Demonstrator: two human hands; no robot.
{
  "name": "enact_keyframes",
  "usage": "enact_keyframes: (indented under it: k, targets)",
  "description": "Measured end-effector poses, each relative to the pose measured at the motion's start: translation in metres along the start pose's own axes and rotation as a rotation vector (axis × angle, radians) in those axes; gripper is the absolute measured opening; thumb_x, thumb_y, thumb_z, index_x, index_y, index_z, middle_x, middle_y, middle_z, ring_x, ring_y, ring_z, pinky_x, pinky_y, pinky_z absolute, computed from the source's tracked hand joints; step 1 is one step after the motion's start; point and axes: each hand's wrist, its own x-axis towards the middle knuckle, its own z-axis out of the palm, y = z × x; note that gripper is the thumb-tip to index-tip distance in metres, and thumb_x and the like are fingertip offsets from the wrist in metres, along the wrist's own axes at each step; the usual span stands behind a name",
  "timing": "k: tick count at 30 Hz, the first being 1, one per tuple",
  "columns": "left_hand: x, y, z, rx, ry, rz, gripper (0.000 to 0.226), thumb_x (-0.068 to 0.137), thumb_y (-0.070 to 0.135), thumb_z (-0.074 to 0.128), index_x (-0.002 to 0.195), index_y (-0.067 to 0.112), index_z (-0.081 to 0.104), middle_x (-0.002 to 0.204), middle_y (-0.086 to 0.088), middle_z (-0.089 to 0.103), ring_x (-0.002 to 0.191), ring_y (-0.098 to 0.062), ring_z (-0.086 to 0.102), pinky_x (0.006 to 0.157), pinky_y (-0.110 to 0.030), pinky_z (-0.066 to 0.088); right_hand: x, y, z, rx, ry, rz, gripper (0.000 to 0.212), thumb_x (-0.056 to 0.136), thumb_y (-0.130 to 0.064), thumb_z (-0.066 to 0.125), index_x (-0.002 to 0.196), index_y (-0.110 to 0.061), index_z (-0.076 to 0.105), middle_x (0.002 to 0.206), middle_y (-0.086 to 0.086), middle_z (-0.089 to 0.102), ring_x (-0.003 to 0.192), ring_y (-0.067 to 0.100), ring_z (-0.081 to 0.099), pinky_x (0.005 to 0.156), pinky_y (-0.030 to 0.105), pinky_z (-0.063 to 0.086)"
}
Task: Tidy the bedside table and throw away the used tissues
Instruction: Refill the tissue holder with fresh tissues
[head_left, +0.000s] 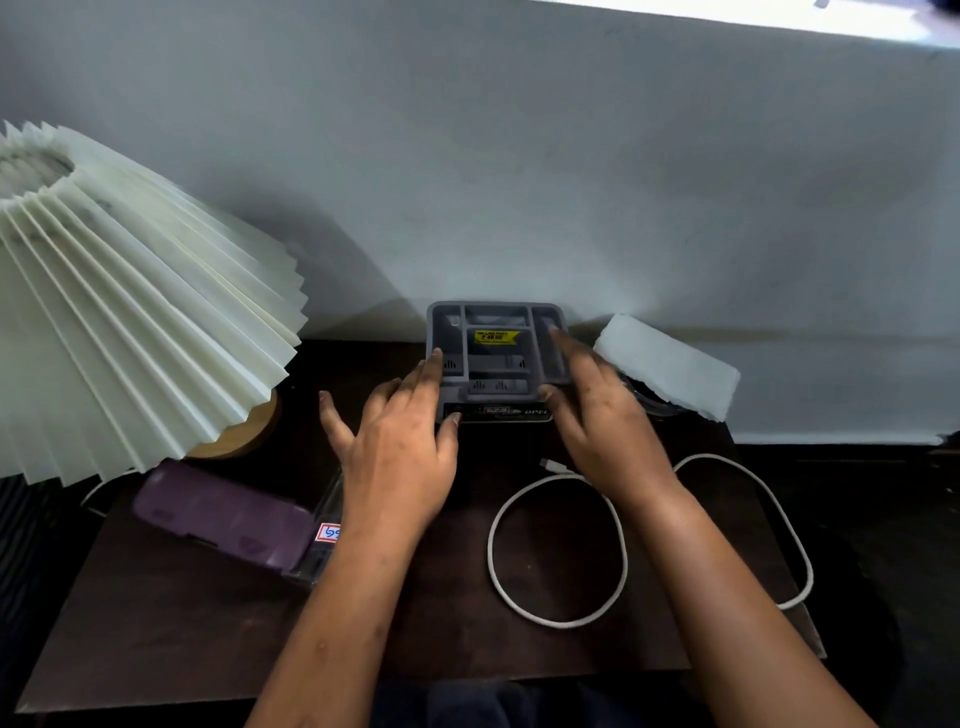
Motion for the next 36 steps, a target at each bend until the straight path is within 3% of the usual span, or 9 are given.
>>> enact_keyframes:
  k: [5,10,13,20,25,29,33,35,36]
  targets:
    - [0.0,0.001,0.002,0.005,0.041,0.029,0.058,0.085,0.036,0.057,0.139,0.026,0.038,0.143,-0.001,0.044,0.126,-0.021,0.044,0.108,-0.063,0.004,0.001,0.037,-0.014,-0.329,0.016,0.183,0.042,0.089,-0.026,0.054,0.13,-0.019,0.049,0.14,0.007,0.047,0.13,0.03,0.04,0.102,0.047,0.039]
    - [0.0,0.006,0.002,-0.018,0.106,0.086,0.051,0.077,0.027,0.067,0.126,0.022,0.052,0.133,-0.004,0.051,0.117,-0.025,0.052,0.104,-0.066,0.012,-0.008,0.051,-0.019,-0.496,-0.094,0.384,0.052,0.088,-0.027,0.055,0.136,-0.02,0.038,0.153,0.005,0.024,0.143,0.028,0.016,0.11,0.057,0.018]
    - [0.0,0.01,0.002,-0.016,0.118,0.12,0.047,0.076,0.025,0.069,0.121,0.021,0.057,0.128,-0.004,0.054,0.114,-0.025,0.054,0.103,-0.067,0.016,-0.01,0.054,-0.017,-0.559,-0.149,0.431,0.056,0.087,-0.026,0.053,0.139,-0.019,0.033,0.157,0.003,0.01,0.145,0.026,0.006,0.111,0.058,0.014]
    - [-0.001,0.01,0.002,0.003,0.157,0.119,0.047,0.071,0.021,0.073,0.116,0.021,0.059,0.124,-0.007,0.055,0.114,-0.028,0.052,0.101,-0.068,0.017,-0.009,0.053,-0.012,-0.575,-0.207,0.507,0.06,0.087,-0.024,0.048,0.143,-0.018,0.026,0.159,-0.003,-0.001,0.145,0.025,-0.001,0.111,0.06,0.008]
    - [-0.001,0.012,0.003,0.008,0.136,0.133,0.046,0.071,0.022,0.073,0.115,0.021,0.06,0.123,-0.007,0.056,0.112,-0.028,0.053,0.1,-0.068,0.019,-0.008,0.051,-0.011,-0.598,-0.237,0.558,0.069,0.087,-0.018,0.043,0.148,-0.017,0.012,0.159,-0.008,-0.003,0.146,0.024,-0.002,0.11,0.063,0.005]
    - [-0.001,0.012,0.003,-0.016,0.134,0.146,0.044,0.073,0.022,0.072,0.115,0.022,0.059,0.123,-0.005,0.055,0.113,-0.027,0.052,0.102,-0.066,0.018,-0.006,0.039,-0.013,-0.595,-0.039,0.436,0.072,0.083,-0.014,0.049,0.147,-0.014,0.017,0.157,-0.001,0.01,0.145,0.024,0.01,0.108,0.064,0.008]
    - [-0.001,0.011,0.003,-0.054,0.151,0.153,0.04,0.075,0.023,0.068,0.114,0.022,0.059,0.121,-0.004,0.056,0.112,-0.025,0.053,0.102,-0.064,0.02,0.003,0.015,-0.019,-0.398,0.261,0.277,0.06,0.085,-0.017,0.054,0.141,-0.016,0.035,0.148,0.004,0.036,0.131,0.024,0.041,0.109,0.06,0.009]
    - [-0.001,0.011,0.004,-0.09,0.174,0.163,0.035,0.079,0.031,0.055,0.114,0.025,0.059,0.119,-0.001,0.058,0.11,-0.02,0.052,0.103,-0.059,0.021,0.005,0.001,-0.022,-0.241,0.448,0.163,0.047,0.087,-0.016,0.057,0.133,-0.013,0.05,0.138,0.006,0.05,0.119,0.02,0.054,0.111,0.05,0.02]
    - [-0.001,0.012,0.003,-0.117,0.182,0.171,0.036,0.08,0.034,0.048,0.114,0.026,0.058,0.118,0.001,0.059,0.109,-0.017,0.05,0.104,-0.055,0.022,0.005,-0.008,-0.024,-0.134,0.544,0.092,0.041,0.086,-0.012,0.059,0.127,-0.01,0.056,0.129,0.006,0.056,0.113,0.016,0.056,0.11,0.036,0.028]
